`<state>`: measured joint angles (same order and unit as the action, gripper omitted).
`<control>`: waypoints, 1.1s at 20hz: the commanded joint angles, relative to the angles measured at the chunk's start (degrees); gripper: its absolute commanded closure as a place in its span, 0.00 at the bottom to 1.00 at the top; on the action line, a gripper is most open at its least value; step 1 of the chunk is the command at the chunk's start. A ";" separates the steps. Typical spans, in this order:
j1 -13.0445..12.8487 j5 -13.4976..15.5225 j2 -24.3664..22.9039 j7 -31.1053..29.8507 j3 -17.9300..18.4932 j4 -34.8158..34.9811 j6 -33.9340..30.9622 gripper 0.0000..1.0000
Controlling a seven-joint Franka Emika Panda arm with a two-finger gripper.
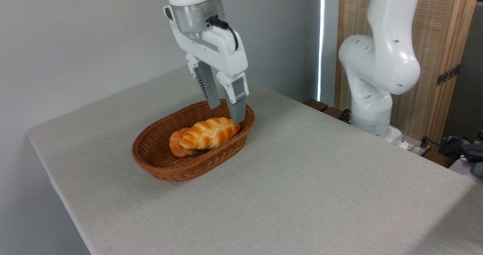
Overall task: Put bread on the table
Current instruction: 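Lower the open gripper down onto the braided bread loaf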
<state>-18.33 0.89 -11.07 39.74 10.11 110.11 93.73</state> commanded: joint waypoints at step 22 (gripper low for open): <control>-13.40 3.41 0.43 -13.20 0.44 16.27 21.04 0.00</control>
<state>-30.53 4.20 -10.95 27.25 10.04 124.96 111.99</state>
